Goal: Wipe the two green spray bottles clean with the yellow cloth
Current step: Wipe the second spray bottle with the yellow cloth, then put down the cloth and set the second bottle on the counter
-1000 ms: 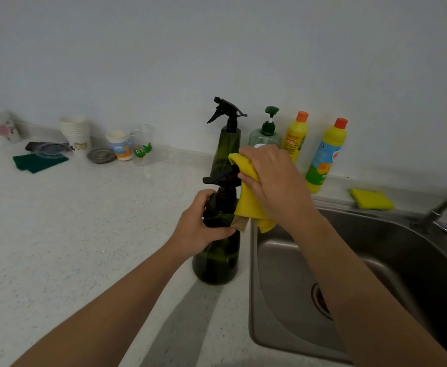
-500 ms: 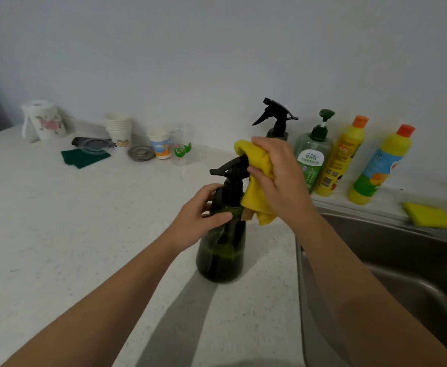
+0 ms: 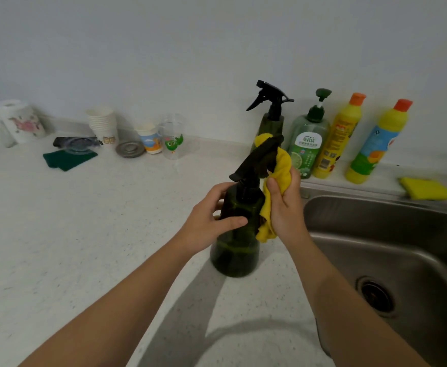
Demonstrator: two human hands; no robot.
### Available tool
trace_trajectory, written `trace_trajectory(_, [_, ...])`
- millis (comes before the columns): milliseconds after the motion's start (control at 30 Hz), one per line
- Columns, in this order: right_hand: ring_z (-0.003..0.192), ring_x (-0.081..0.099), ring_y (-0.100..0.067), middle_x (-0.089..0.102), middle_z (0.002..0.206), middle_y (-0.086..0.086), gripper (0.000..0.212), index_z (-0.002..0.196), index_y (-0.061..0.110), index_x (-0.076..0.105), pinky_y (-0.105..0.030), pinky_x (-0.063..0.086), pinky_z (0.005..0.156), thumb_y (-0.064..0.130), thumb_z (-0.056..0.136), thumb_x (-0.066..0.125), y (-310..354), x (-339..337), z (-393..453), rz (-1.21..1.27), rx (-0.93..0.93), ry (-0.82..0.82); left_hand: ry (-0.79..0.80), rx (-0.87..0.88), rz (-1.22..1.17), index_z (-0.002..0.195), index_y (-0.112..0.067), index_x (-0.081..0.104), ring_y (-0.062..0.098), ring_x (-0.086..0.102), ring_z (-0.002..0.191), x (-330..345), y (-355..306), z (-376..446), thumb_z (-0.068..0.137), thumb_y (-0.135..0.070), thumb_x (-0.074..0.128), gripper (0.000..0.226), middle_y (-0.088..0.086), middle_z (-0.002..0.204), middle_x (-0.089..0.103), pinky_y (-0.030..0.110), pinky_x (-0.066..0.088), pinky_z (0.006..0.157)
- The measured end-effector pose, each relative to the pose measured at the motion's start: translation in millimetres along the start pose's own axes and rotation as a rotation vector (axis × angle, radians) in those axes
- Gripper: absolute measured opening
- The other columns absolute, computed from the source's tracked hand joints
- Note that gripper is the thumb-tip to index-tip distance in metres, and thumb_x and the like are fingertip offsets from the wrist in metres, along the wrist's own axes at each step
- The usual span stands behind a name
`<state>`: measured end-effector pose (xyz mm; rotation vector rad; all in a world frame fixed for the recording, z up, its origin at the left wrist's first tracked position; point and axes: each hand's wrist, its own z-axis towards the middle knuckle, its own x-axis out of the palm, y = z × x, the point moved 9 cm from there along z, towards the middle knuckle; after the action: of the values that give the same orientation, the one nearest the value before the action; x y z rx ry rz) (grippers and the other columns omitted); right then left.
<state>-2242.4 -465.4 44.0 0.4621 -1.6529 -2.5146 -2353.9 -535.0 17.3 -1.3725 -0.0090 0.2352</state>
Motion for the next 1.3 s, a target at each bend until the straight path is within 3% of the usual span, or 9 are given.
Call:
trace_trajectory(100, [0.088, 0.045, 0.013, 0.043, 0.104, 0.018, 0.035, 0.128, 0.016, 0.030, 0.004, 0.033, 0.073, 0.014, 0.094, 0.037, -14.1, -4.6, -19.8, 0.024, 0.058, -0.037, 0.003, 0.002, -0.012, 0.104, -0.044, 0.042, 0.002, 0.052, 0.105, 2.4, 3.0, -3.1, 0.069, -0.027, 0.063, 0.044, -0.023, 0.110, 0.051, 0.011, 0.049, 0.078])
trace_trajectory(233, [0.087, 0.046, 0.011, 0.042, 0.097, 0.025, 0.026, 0.112, 0.036, 0.027, 0.005, 0.035, 0.067, 0.018, 0.095, 0.034, -23.1, 13.9, -46.1, 0.109, 0.116, 0.012, 0.015, -0.011, -0.045, 0.107, -0.045, 0.040, -0.001, 0.052, 0.107, 7.8, 9.7, -5.9, 0.070, -0.030, 0.057, 0.043, -0.021, 0.113, 0.051, 0.012, 0.047, 0.084])
trace_trajectory(433, [0.101, 0.047, -0.007, 0.044, 0.114, 0.008, 0.032, 0.125, 0.027, 0.026, -0.018, 0.039, 0.086, 0.020, 0.094, 0.034, -63.7, 25.7, -78.4, -0.001, 0.202, 0.143, -0.007, -0.027, -0.092, 0.108, -0.045, 0.039, -0.006, 0.053, 0.104, 10.9, 17.0, -7.5, 0.074, -0.025, 0.060, 0.045, -0.021, 0.113, 0.050, 0.008, 0.047, 0.077])
trace_trajectory(633, [0.111, 0.046, -0.023, 0.048, 0.123, -0.013, 0.036, 0.127, 0.013, 0.037, -0.027, 0.034, 0.091, 0.025, 0.093, 0.039, -94.3, -3.8, -69.8, -0.441, 0.155, 0.215, -0.082, -0.059, -0.077, 0.108, -0.041, 0.040, 0.004, 0.052, 0.108, 8.6, 22.3, -7.7, 0.065, -0.024, 0.067, 0.054, -0.019, 0.111, 0.052, 0.014, 0.050, 0.079])
trace_trajectory(800, [0.126, 0.033, -0.033, 0.032, 0.140, -0.018, 0.051, 0.135, 0.013, 0.025, -0.044, 0.030, 0.104, 0.034, 0.091, 0.042, -118.0, -18.3, -49.3, -0.717, 0.294, 0.271, -0.132, -0.098, -0.061, 0.105, -0.037, 0.043, 0.009, 0.054, 0.104, 7.5, 23.3, -9.7, 0.069, -0.015, 0.072, 0.051, -0.017, 0.107, 0.054, 0.020, 0.048, 0.082])
trace_trajectory(933, [0.129, 0.030, -0.024, 0.032, 0.140, -0.014, 0.049, 0.133, 0.010, 0.031, -0.031, 0.025, 0.104, 0.024, 0.089, 0.049, -56.7, -29.6, -30.9, -0.431, 0.098, 0.072, -0.182, -0.092, 0.016, 0.112, -0.030, 0.036, -0.002, 0.050, 0.093, 7.8, 11.9, -9.9, 0.071, -0.010, 0.069, 0.057, -0.021, 0.102, 0.048, 0.010, 0.047, 0.069])
trace_trajectory(1067, [0.118, 0.039, -0.009, 0.038, 0.128, 0.003, 0.054, 0.131, 0.015, 0.032, -0.019, 0.032, 0.097, 0.023, 0.084, 0.056, 18.6, -20.5, -18.5, -0.111, -0.080, 0.008, -0.207, -0.076, 0.039, 0.112, -0.030, 0.038, 0.005, 0.052, 0.097, 9.0, 4.3, -8.5, 0.066, -0.009, 0.074, 0.062, -0.017, 0.103, 0.050, 0.020, 0.047, 0.081])
trace_trajectory(1200, [0.115, 0.034, 0.001, 0.034, 0.124, 0.012, 0.067, 0.134, 0.016, 0.025, -0.003, 0.026, 0.094, 0.030, 0.078, 0.059, 51.5, 1.0, -15.0, -0.062, -0.131, 0.070, -0.205, -0.063, 0.070, 0.112, -0.028, 0.042, 0.011, 0.057, 0.100, 8.4, 4.9, -5.9, 0.060, -0.018, 0.080, 0.065, -0.010, 0.104, 0.056, 0.023, 0.050, 0.081])
trace_trajectory(1300, [0.116, 0.028, -0.001, 0.028, 0.124, 0.011, 0.076, 0.136, 0.011, 0.020, -0.009, 0.025, 0.094, 0.025, 0.077, 0.066, 57.1, 8.6, -14.2, -0.105, -0.125, 0.070, -0.171, -0.064, 0.088, 0.120, -0.022, 0.041, 0.015, 0.057, 0.105, 10.5, 5.7, 0.4, 0.054, -0.028, 0.075, 0.075, 0.000, 0.113, 0.058, 0.029, 0.051, 0.088])
